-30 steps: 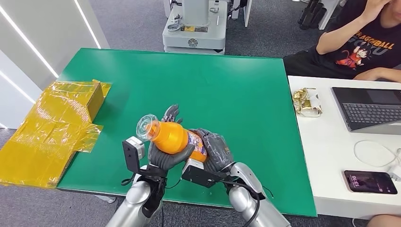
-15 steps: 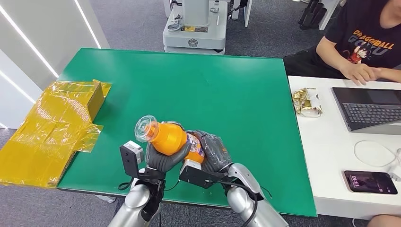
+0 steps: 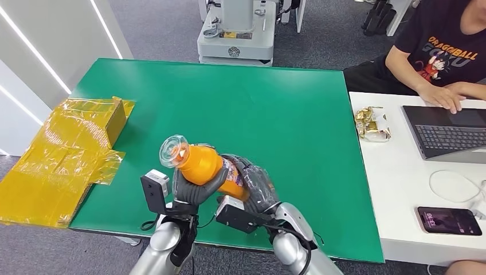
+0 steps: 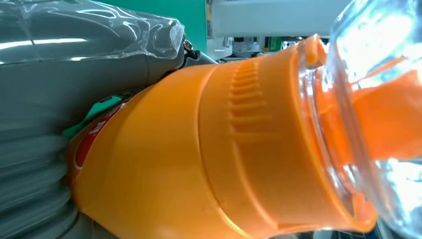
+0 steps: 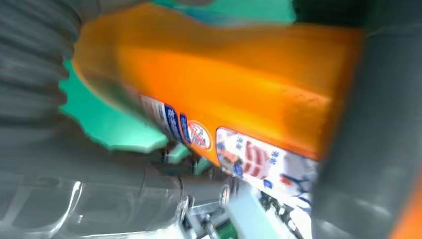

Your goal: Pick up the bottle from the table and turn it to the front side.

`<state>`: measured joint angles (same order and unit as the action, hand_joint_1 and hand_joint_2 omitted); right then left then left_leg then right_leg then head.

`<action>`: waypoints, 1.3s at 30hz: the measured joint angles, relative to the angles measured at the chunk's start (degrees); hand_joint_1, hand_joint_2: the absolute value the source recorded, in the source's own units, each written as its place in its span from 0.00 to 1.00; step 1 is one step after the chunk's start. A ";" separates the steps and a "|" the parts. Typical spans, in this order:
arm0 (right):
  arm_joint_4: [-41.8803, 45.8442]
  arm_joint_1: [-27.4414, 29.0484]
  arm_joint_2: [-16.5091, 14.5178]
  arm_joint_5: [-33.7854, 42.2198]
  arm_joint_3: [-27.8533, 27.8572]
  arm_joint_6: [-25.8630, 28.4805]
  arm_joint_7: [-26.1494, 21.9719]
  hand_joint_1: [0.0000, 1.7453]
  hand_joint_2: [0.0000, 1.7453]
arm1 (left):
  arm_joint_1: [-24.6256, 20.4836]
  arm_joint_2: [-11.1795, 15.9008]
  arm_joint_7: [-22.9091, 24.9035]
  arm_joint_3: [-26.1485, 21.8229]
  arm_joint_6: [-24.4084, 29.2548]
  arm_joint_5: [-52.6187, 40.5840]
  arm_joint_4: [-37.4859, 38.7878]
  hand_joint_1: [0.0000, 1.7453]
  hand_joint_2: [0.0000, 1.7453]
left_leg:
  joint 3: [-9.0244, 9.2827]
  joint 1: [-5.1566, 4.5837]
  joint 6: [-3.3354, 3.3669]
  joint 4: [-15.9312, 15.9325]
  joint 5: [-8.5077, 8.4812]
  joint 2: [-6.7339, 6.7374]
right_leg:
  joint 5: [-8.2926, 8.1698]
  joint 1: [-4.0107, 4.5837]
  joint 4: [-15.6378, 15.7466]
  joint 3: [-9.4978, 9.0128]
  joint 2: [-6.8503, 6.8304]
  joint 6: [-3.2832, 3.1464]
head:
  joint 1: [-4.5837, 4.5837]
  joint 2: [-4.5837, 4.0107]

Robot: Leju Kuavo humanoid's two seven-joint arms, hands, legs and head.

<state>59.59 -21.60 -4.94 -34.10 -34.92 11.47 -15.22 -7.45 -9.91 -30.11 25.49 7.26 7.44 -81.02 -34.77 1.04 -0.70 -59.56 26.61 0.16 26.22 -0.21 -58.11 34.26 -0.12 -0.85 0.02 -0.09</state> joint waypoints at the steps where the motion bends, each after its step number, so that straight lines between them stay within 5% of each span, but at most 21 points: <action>1: 0.73 0.45 0.00 0.67 0.00 0.79 -0.43 0.00 1.00 | -0.02 0.02 -0.03 -0.03 0.22 -0.02 -0.03 1.00 1.00 | 0.00 0.00 0.00 0.00 0.00 0.00 | 0.00 0.00 0.00 0.00 0.00 0.00 | 0.00 0.00; 9: 7.56 3.82 -0.68 11.11 0.62 8.79 -6.69 0.00 1.00 | -0.03 0.62 -0.61 -0.93 3.64 -1.55 -0.81 1.00 1.00 | 0.01 0.00 0.00 0.01 0.00 0.01 | 0.00 0.00 0.00 0.00 0.01 0.00 | -0.01 0.00; 26: 19.63 10.01 -0.75 22.12 -1.61 11.86 -13.80 0.00 1.00 | 0.62 5.01 0.35 -3.84 7.67 -12.27 -1.96 1.00 1.00 | 0.01 0.01 0.00 0.03 0.00 0.02 | 0.01 0.00 0.00 0.00 0.01 0.00 | -0.01 0.00; 33: 20.08 10.68 -0.66 23.45 -2.40 12.37 -13.62 0.00 1.00 | -0.42 8.85 0.27 -5.84 17.74 -26.49 -3.25 1.00 1.00 | 0.02 0.02 -0.01 0.03 -0.01 0.01 | 0.01 0.01 -0.02 0.00 0.01 0.00 | -0.01 0.00; 39: 20.94 10.88 -0.21 24.59 -2.74 11.94 -13.74 0.00 1.00 | -2.63 15.53 5.10 -6.33 21.93 -41.04 -3.32 1.00 1.00 | 0.03 0.04 -0.02 0.03 -0.02 0.05 | 0.01 0.02 -0.03 0.01 0.05 -0.01 | 0.00 0.00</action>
<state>80.53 -10.72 -5.15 -9.50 -37.65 23.41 -28.96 -10.08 5.62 -25.01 19.16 29.19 -33.60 -84.34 -34.74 1.08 -0.72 -59.53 26.59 0.21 26.22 -0.19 -58.14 34.27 -0.07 -0.86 0.02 -0.09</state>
